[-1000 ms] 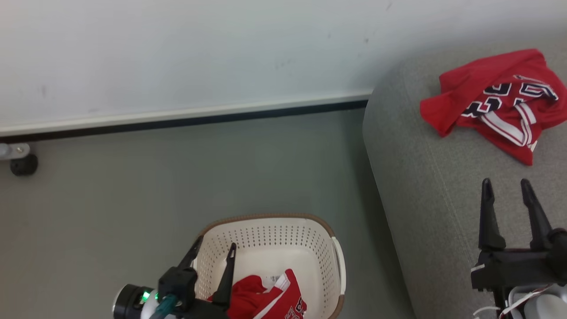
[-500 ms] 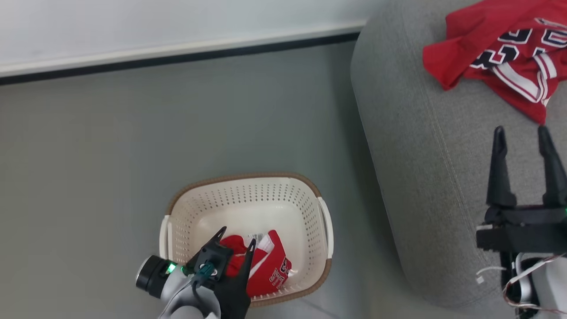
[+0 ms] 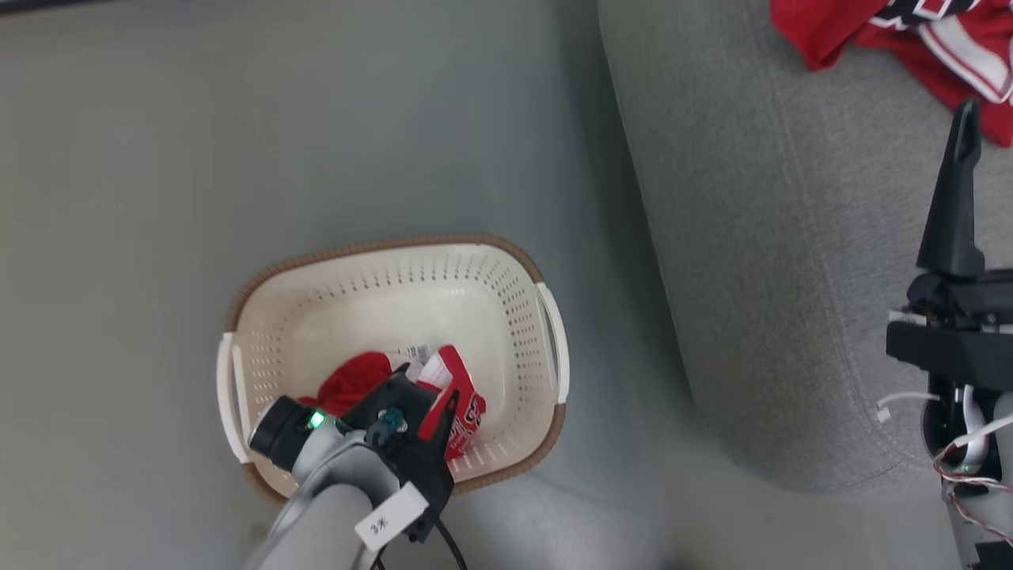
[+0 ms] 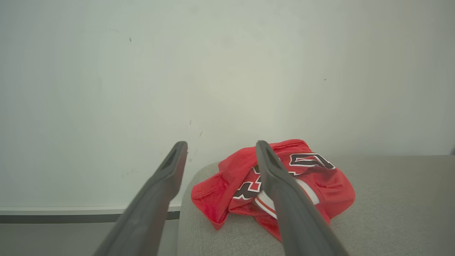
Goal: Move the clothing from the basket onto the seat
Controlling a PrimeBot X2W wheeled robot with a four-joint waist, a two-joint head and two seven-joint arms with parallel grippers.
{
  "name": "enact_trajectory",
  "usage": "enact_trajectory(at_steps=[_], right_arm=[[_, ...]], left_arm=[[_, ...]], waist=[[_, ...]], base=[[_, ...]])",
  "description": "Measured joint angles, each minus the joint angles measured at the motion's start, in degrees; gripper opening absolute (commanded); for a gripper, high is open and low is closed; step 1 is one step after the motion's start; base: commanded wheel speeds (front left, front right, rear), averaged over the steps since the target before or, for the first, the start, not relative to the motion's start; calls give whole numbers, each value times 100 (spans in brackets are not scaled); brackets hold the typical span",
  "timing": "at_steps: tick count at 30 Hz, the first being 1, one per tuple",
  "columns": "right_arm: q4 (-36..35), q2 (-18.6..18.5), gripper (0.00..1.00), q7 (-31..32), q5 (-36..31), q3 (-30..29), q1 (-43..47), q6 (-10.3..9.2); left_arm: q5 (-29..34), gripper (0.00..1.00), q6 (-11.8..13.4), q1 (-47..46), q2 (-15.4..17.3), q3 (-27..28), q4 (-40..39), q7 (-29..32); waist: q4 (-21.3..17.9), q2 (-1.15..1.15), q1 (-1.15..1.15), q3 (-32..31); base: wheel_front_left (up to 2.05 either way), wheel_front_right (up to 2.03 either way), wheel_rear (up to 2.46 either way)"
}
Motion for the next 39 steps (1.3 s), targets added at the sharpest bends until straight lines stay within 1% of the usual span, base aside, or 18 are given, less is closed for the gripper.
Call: enact_trajectory(at_steps=[2, 8, 17, 23, 28, 36, 39], right_arm=[[-64, 19, 100, 0, -2, 34, -122, 0], [-265, 21, 100, 0, -51, 54, -455, 0], [-598, 27, 100, -2, -102, 92, -918, 1], [-648, 112, 100, -5, -178, 165, -1223, 1], [-634, 157, 100, -7, -234, 220, -1327, 2], [-608, 254, 100, -7, -275, 356, -1524, 51], [-616, 290, 100, -7, -303, 380, -1593, 59]], left_arm=[[30, 100, -48, -130, 0, -11, 99, 56], [114, 100, -53, -564, -11, -13, 333, 123], [191, 100, -135, -1206, -32, -24, 600, 223], [244, 100, -151, -1556, -33, -41, 869, 343], [244, 100, -194, -1636, -33, -48, 1056, 366], [245, 100, -191, -1858, -15, -29, 1368, 433], [271, 100, -154, -1985, 18, -12, 1478, 475]], waist=[[-34, 0, 0, 165], [-108, 0, 0, 657], [-168, 0, 0, 1391], [-193, 0, 0, 1862], [-210, 0, 0, 2106], [-267, 0, 0, 2379], [-298, -1, -1, 2455]], base=[[0, 0, 0], [0, 0, 0], [0, 0, 0], [0, 0, 0], [0, 0, 0], [0, 0, 0], [0, 0, 0]])
